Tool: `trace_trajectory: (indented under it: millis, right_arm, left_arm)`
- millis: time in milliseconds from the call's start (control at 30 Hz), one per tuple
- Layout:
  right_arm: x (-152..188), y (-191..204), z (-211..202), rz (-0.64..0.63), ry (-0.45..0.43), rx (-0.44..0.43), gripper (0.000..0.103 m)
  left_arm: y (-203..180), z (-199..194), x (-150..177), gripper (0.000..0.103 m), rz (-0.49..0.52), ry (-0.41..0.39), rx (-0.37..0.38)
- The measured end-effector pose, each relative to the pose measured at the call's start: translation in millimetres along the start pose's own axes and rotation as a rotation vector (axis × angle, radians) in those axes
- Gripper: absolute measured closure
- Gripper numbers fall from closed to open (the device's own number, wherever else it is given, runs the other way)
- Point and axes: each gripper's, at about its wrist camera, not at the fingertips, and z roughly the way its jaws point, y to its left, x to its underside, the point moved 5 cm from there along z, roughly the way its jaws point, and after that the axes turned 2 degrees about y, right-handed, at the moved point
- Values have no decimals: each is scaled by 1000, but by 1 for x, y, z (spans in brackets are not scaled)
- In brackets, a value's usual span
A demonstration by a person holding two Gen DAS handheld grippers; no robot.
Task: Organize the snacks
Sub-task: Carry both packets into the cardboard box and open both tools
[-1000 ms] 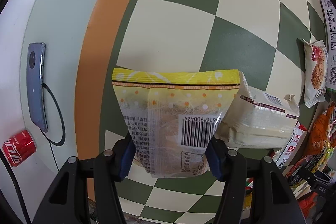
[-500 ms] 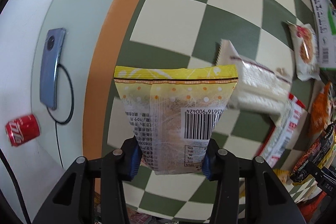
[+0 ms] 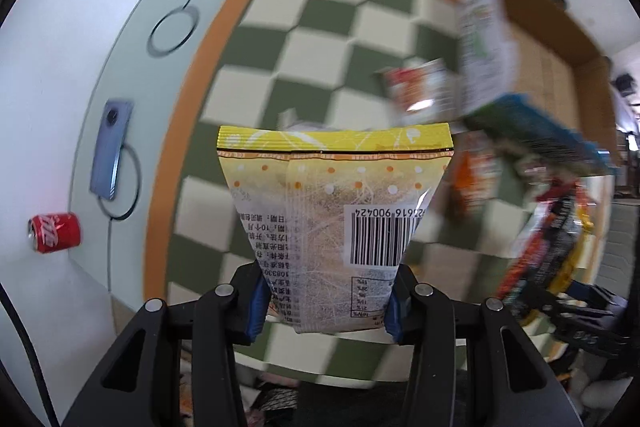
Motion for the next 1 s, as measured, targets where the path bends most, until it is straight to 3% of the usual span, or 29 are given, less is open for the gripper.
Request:
trace_trajectory:
  millis: [300,500,767,833,900,1000]
  right_arm:
    - [-25,-42,-120,-35,-149,-91,15]
    - [-89,-71,-175,-71,-235,-53,14]
    - [-203,-114,-155,-92,-183,22,14]
    - [-214,-116,-148,-96,-169,30,14]
    - [-247,-121,-127,-119,-129,55,14]
    - [-261,-120,-112,-144,-107,73,14]
  left_arm:
    - [-145,-62,-54,60,175,-67,148]
    - [-211,-46,-120,60,238,-8,191]
    - [-261,19,-201,60,245,104,177]
    - [-268,39,-217,60,236,139,169]
    - [-274,57,-229,60,231,179,161]
    - [-280,79,-239,60,227,222,152]
